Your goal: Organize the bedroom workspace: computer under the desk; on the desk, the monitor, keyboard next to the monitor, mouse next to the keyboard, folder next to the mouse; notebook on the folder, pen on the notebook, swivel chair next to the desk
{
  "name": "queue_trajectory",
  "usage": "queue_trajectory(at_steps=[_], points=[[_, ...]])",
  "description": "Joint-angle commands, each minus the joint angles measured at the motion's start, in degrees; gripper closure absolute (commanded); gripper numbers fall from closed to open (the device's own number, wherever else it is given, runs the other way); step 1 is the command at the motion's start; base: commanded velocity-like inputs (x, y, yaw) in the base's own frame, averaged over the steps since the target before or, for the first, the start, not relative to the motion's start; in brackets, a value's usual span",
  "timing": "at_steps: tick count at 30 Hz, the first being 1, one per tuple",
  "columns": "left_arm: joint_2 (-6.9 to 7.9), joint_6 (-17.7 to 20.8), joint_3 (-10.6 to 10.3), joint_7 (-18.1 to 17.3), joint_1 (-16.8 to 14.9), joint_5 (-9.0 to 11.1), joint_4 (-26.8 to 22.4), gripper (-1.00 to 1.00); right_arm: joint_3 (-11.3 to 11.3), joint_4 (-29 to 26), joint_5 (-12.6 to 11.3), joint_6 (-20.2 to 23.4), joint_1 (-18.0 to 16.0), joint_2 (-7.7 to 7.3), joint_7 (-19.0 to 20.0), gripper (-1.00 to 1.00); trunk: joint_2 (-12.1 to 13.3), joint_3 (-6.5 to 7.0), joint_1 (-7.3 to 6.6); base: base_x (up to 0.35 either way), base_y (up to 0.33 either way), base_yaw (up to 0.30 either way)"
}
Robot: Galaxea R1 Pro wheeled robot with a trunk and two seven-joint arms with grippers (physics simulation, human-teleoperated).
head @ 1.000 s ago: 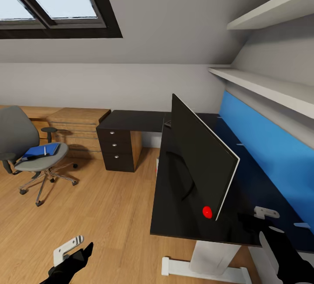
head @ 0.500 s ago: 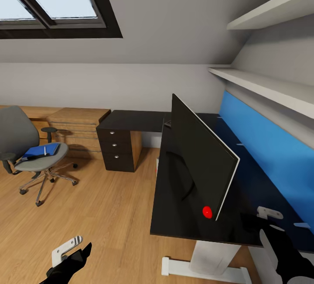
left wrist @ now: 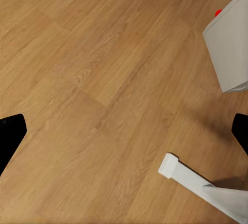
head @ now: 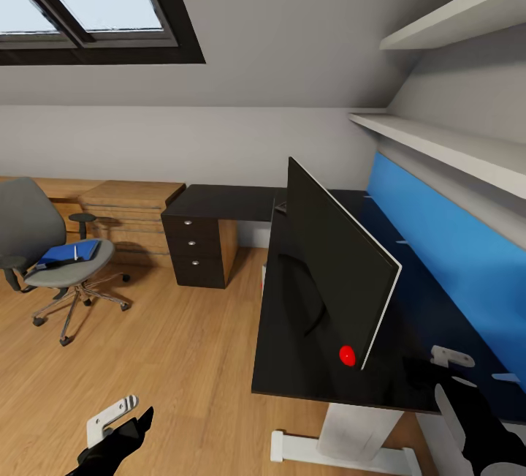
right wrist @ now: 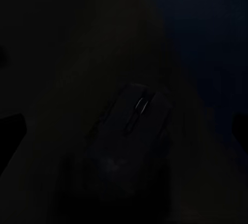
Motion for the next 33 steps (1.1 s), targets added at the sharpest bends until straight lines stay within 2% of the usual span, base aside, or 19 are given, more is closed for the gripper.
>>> queue_trajectory(at_steps=[1, 11, 19, 25, 33], points=[[0.02, 0.2, 0.0, 0.4, 0.0, 0.6, -0.1, -1.00, 0.1, -0.1, -0.6, 0.3, 0.0, -0.01, -0.3, -1.00, 0.0, -0.06, 0.01, 0.000, 0.000, 0.000], [0.02, 0.2, 0.0, 0.6, 0.0, 0.6, -0.1, -1.00, 0.1, -0.1, -0.6, 0.3, 0.0, 0.06, -0.3, -1.00, -3.7, -1.68, 1.99, 0.000, 0.000, 0.000], [0.02, 0.2, 0.0, 0.6, 0.0, 0.7, -0.1, -1.00, 0.1, -0.1, -0.6, 0.3, 0.0, 0.07, -0.3, -1.00, -3.7, -1.68, 1.99, 0.000, 0.000, 0.000], [-0.04, 0.2, 0.0, 0.6, 0.0, 0.6, -0.1, -1.00, 0.1, -0.1, -0.6, 0.3, 0.0, 0.07, -0.3, -1.00, -6.1, -2.75, 3.30, 0.000, 0.000, 0.000], [-0.04, 0.2, 0.0, 0.6, 0.0, 0.7, -0.1, -1.00, 0.1, -0.1, -0.6, 0.3, 0.0, 0.07, -0.3, -1.00, -6.1, -2.75, 3.30, 0.000, 0.000, 0.000]])
